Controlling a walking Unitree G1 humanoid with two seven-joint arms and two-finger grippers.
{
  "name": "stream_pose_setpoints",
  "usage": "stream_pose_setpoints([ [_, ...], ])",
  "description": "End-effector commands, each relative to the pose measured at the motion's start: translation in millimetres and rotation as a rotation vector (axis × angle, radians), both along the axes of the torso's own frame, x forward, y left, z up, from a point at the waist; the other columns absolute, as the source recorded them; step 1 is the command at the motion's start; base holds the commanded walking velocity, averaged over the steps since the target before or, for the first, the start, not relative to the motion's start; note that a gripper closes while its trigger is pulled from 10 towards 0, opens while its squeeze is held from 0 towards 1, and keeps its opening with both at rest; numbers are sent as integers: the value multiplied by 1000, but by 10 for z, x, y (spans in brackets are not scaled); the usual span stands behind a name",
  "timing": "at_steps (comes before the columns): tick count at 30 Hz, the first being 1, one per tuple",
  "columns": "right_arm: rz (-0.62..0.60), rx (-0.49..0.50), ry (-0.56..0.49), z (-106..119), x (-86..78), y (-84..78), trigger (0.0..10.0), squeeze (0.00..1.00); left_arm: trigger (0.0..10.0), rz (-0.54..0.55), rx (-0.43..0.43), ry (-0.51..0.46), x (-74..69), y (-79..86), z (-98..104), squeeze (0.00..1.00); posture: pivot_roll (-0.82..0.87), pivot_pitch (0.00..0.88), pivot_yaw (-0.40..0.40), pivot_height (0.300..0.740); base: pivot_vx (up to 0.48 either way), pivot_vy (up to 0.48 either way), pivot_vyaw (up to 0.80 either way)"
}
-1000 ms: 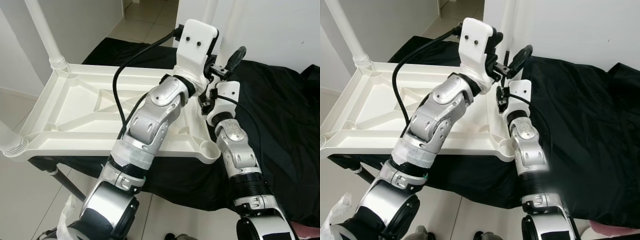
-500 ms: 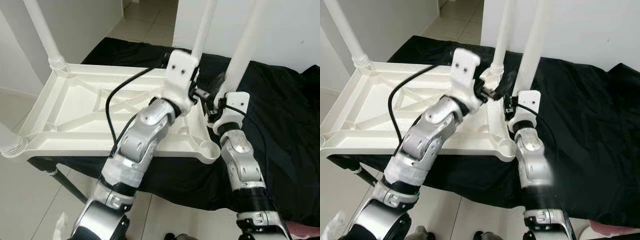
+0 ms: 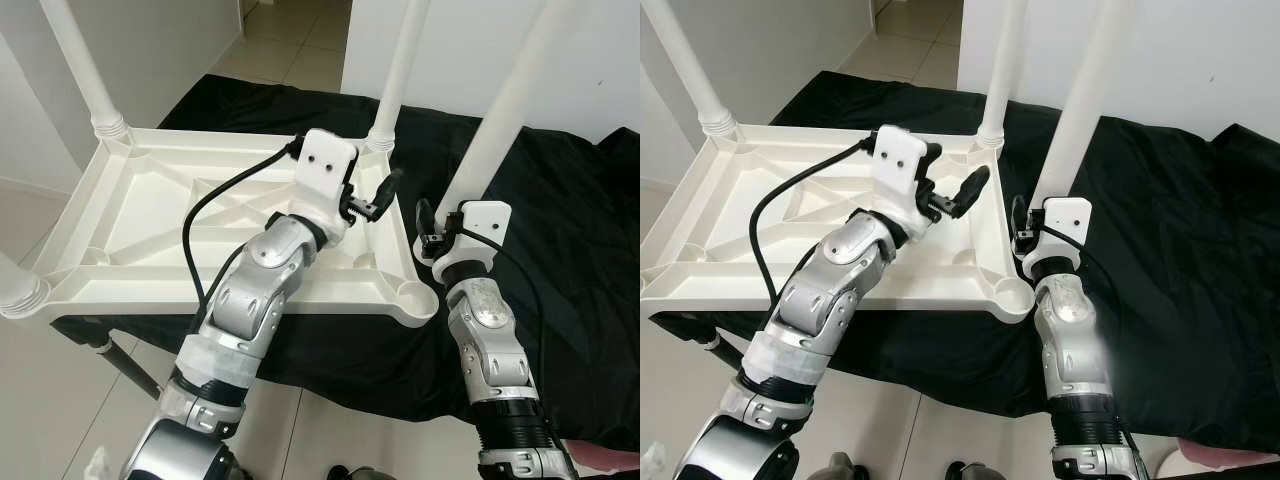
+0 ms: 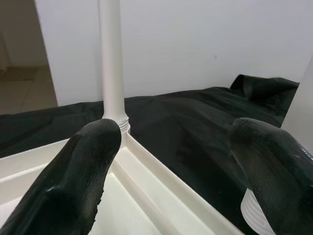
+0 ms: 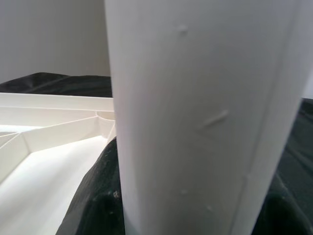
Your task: Building children table
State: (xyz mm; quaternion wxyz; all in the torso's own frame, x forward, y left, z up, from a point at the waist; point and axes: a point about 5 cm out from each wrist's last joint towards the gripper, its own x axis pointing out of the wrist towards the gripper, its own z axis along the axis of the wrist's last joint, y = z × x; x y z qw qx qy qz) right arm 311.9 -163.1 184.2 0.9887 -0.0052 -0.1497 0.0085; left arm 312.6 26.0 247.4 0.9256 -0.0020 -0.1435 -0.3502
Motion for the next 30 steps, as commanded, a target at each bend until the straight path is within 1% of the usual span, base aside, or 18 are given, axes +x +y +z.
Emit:
stream_pose_setpoints([
  [1, 12, 8, -35, 25, -64, -12, 10000, 0, 10000, -30, 19, 2, -56, 22, -79, 0, 6, 100, -49, 740, 0, 0, 0],
  [2, 22, 6, -42, 20, -95, -9, 10000, 0, 10000, -29, 36, 2, -80, 51, -137, 0, 6, 98, -48, 740, 0, 0, 0],
  [3, 22, 6, -42, 20, -95, -9, 10000, 0, 10000, -29, 36, 2, -80, 51, -137, 0, 6, 98, -48, 740, 0, 0, 0],
  [4, 31, 3, -48, 16, -121, -5, 10000, 0, 10000, -34, 53, -1, -107, 67, -188, 0, 6, 98, -49, 740, 0, 0, 0],
  [6, 31, 3, -48, 16, -121, -5, 10000, 0, 10000, -34, 53, -1, -107, 67, -188, 0, 6, 98, -49, 740, 0, 0, 0],
  [8, 57, -3, -61, 5, -171, 9, 10000, 0, 10000, -45, 85, -13, -173, 90, -288, 0, 4, 94, -49, 740, 0, 0, 0],
  [13, 76, -2, -71, -19, -230, 21, 10000, 0, 10000, -55, 100, -5, -231, 120, -382, 0, 2, 92, -50, 740, 0, 0, 0],
  [17, 67, -12, -37, -87, -254, 22, 10000, 0, 10000, -56, 99, 10, -257, 154, -437, 0, 0, 95, -48, 740, 0, 0, 0],
  [19, 67, -12, -37, -87, -254, 22, 10000, 0, 10000, -56, 99, 10, -257, 154, -437, 0, 0, 95, -48, 740, 0, 0, 0],
  [20, 58, -33, -17, -128, -255, 28, 10000, 0, 10000, -58, 91, 33, -261, 167, -480, 0, -1, 96, -48, 740, 0, 0, 0],
  [21, 58, -45, 14, -171, -248, 39, 10000, 0, 10000, -53, 104, 46, -263, 181, -538, 0, 0, 97, -47, 740, 0, 0, 0],
  [22, 58, -45, 14, -171, -248, 39, 10000, 0, 10000, -53, 104, 46, -263, 181, -538, 0, 0, 97, -47, 740, 0, 0, 0],
  [23, 85, -42, 41, -206, -246, 62, 10000, 0, 10000, -41, 125, 47, -264, 197, -584, 0, -2, 95, -44, 740, 0, 0, 0],
  [24, 82, -60, 48, -218, -243, 70, 10000, 0, 10000, -40, 137, 61, -268, 209, -621, 0, -2, 97, -43, 740, 0, 0, 0],
  [28, 82, -60, 48, -218, -243, 70, 10000, 0, 10000, -40, 137, 61, -268, 209, -621, 0, -2, 97, -43, 740, 0, 0, 0],
  [30, 90, -55, 55, -223, -240, 78, 10000, 0, 10000, -42, 150, 70, -274, 217, -644, 0, -1, 97, -42, 740, 0, 0, 0],
])
